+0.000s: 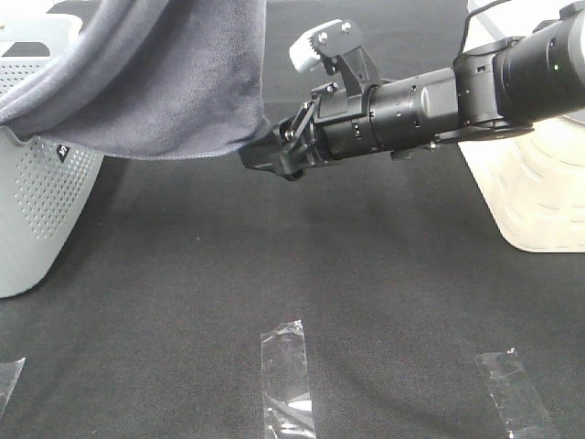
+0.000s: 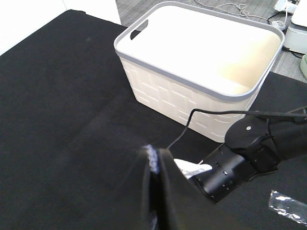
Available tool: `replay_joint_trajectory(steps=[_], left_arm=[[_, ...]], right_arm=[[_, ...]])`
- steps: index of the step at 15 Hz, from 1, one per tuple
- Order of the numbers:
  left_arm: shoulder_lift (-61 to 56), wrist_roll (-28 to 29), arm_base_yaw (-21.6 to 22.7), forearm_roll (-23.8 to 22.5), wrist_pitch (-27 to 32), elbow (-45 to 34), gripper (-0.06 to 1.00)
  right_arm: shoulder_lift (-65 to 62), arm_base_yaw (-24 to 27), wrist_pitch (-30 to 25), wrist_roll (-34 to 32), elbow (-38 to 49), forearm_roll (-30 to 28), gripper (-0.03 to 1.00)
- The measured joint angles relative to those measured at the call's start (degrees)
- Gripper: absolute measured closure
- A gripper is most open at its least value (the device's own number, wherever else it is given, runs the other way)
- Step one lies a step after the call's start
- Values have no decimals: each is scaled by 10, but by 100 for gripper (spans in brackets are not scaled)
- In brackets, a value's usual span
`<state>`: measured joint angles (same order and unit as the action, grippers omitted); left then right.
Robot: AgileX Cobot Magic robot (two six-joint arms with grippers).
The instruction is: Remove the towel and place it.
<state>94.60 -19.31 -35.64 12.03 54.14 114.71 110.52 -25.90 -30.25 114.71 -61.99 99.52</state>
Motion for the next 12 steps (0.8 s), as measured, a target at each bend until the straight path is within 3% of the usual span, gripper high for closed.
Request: replay_joint_trajectory(steps=[4,7,12], left_arm=[[0,1,0,-12,0,0,93],[0,20,0,-60,-1,0,93],[0,37,0,-70,-2,0,93]], right_arm=[[0,0,-45,-6,0,-1,30],[0,0,-65,-38,0,-21,30],[0,0,-88,-46,0,-22,41]])
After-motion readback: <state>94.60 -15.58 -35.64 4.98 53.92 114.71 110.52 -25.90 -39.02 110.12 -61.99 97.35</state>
